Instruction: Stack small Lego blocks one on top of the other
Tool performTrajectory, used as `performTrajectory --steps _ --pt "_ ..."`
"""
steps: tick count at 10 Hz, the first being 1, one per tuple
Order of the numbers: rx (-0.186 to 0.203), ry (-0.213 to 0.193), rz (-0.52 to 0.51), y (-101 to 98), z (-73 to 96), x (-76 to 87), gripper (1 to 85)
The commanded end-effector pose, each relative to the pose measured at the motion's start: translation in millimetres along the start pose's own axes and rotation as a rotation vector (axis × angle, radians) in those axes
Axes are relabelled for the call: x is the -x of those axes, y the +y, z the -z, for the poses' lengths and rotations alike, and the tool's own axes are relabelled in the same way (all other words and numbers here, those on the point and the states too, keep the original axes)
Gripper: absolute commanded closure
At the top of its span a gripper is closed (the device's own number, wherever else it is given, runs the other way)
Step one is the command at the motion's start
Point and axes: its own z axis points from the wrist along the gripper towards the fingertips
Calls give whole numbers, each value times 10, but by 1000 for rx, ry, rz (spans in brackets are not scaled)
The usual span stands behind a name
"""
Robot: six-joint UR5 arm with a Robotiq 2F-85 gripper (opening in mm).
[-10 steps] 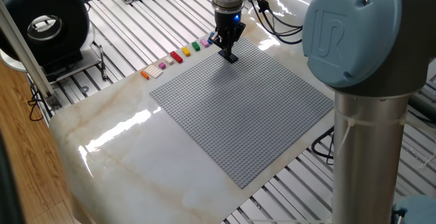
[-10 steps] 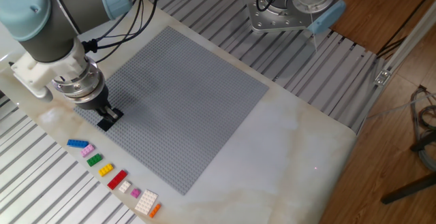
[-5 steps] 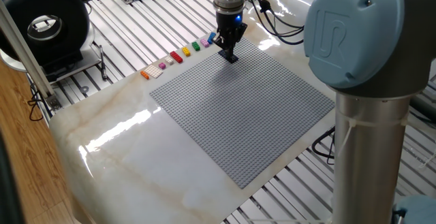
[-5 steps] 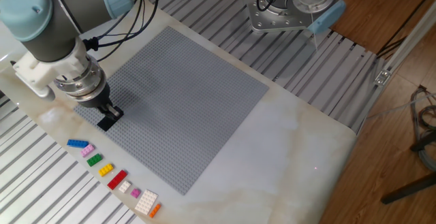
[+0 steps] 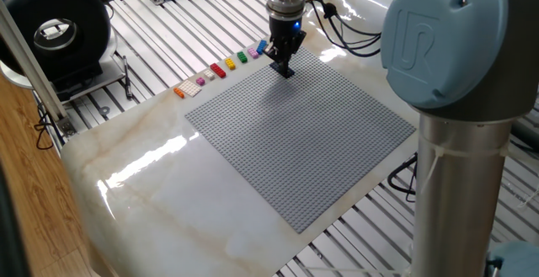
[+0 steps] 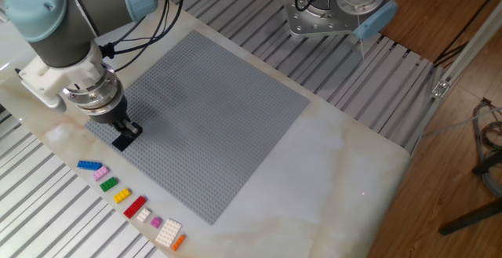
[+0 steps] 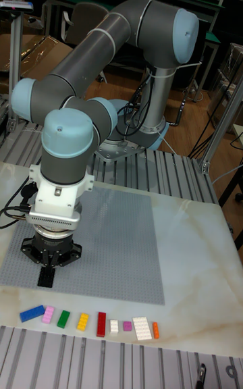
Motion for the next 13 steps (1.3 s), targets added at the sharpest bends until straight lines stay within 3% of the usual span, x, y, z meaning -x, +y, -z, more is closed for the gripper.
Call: performTrajectory --steps 1,3,5,8,11,12,13 --pt "10 11 -2 0 47 -29 847" --pt "-20 60 -11 -33 143 -124 847" --pt "-43 85 -19 -36 174 -154 847" --pt "-70 96 -14 -73 229 -95 847" --pt "-99 171 58 -345 443 -100 847" --pt "-114 172 81 -385 442 -99 847" --pt "-103 168 90 -352 451 -71 847"
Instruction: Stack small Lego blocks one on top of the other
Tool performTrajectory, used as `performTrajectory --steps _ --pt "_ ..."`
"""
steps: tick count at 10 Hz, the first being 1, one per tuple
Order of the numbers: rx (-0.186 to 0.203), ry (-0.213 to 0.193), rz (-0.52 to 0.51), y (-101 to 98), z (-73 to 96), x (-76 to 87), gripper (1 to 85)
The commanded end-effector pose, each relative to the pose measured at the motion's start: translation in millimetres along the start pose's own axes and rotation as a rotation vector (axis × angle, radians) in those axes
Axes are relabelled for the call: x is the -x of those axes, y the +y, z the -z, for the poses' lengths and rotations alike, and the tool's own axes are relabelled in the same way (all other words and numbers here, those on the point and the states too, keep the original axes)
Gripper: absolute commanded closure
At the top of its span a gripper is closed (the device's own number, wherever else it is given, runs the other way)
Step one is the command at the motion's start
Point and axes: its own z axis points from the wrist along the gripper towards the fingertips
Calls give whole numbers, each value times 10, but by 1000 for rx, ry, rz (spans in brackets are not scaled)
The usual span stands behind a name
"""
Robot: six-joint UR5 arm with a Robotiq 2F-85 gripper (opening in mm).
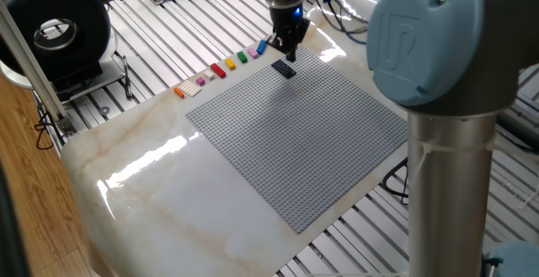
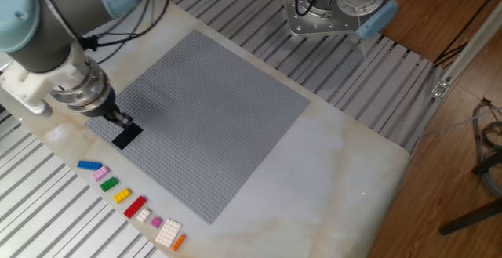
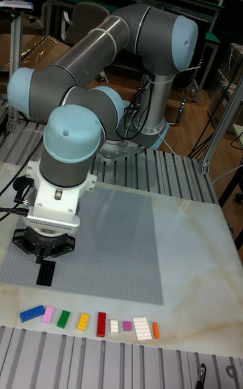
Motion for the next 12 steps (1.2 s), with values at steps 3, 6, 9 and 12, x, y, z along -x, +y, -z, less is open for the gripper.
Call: performTrajectory --steps 3,6,9,12 --pt "2 0 74 -202 259 120 847" --pt "11 -32 153 -223 411 272 847" --pt "81 -91 108 53 511 606 847" --pt "62 -178 -3 -90 441 1010 847"
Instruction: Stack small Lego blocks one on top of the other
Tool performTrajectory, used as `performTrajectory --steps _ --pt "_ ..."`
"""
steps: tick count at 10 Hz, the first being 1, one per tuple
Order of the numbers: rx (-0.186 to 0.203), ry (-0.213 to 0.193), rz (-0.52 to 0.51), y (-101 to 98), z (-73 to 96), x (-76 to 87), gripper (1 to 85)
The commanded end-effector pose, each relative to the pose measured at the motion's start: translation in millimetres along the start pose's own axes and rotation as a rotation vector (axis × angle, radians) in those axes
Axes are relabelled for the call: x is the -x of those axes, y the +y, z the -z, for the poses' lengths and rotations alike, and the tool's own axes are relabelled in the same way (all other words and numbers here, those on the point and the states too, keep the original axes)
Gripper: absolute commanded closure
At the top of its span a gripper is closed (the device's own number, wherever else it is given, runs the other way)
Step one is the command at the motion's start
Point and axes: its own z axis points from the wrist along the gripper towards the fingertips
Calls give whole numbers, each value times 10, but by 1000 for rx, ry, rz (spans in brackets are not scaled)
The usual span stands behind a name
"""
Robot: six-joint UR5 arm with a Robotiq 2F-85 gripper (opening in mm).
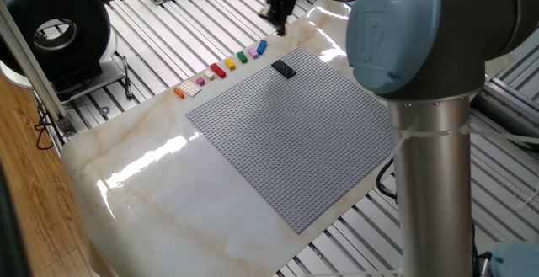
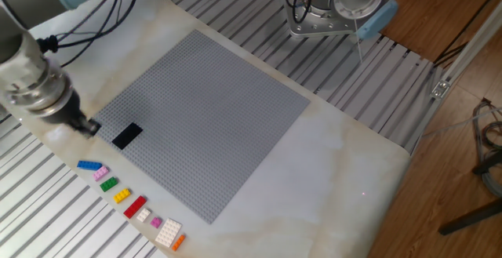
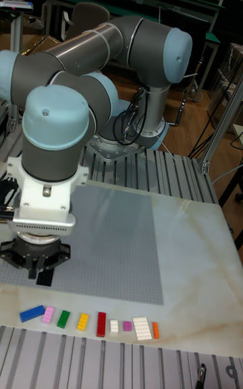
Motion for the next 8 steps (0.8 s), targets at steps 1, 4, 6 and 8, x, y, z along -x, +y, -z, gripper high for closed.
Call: performTrajectory --steps 1,4,6,8 --pt "90 -48 -34 114 6 241 847" --pt "64 -50 -6 40 7 294 847" --pt "66 -96 -64 -32 -65 470 840" --pt "91 -156 -159 -76 -60 646 847"
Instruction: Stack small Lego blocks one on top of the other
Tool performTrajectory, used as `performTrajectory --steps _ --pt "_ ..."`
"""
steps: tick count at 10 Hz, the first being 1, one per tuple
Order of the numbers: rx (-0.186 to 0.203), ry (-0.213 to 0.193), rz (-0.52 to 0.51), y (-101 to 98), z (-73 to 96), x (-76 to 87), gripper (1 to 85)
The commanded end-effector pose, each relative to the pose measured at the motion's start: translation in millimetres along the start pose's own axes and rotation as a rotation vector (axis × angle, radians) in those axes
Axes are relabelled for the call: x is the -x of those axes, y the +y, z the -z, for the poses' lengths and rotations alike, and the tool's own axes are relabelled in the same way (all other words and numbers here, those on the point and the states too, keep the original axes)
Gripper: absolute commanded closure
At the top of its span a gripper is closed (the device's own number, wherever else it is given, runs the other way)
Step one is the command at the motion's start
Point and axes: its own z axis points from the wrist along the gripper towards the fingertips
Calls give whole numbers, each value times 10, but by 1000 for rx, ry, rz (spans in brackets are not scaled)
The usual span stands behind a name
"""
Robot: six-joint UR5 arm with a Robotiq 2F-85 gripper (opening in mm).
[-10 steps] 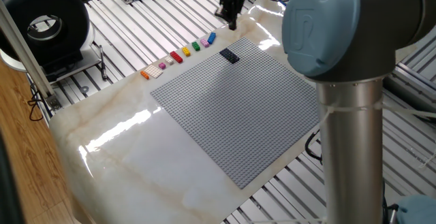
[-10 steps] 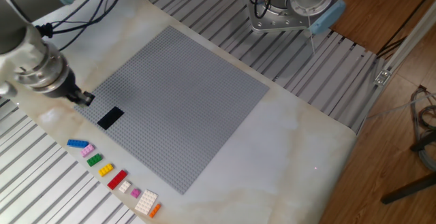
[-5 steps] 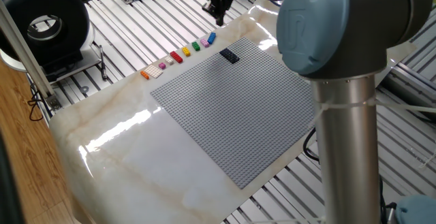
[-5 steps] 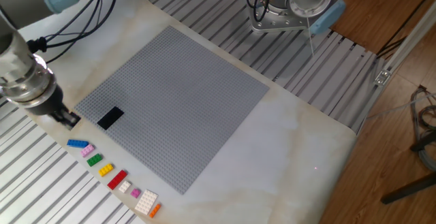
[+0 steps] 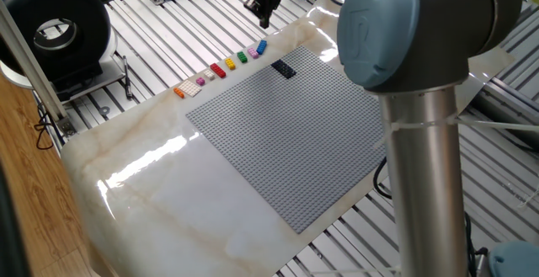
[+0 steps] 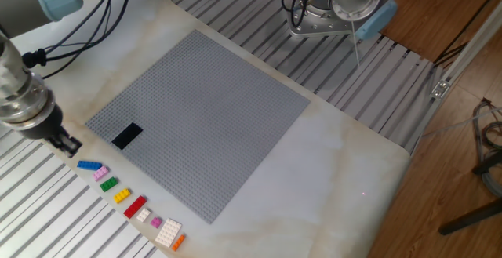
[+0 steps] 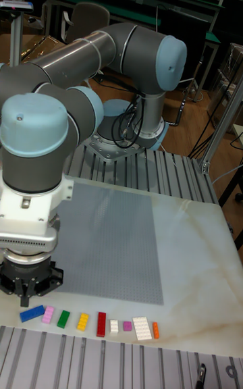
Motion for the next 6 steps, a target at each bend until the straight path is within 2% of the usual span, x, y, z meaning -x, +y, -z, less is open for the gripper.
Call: performTrajectory --steps 1,2,4,5,6 --pt "52 -45 -145 49 -15 176 847" --pt "44 -29 -177 36 10 130 847" --pt "56 -39 -230 91 5 162 847" --pt "51 -56 -227 69 -2 214 847" --pt "122 -23 -281 174 -19 156 847"
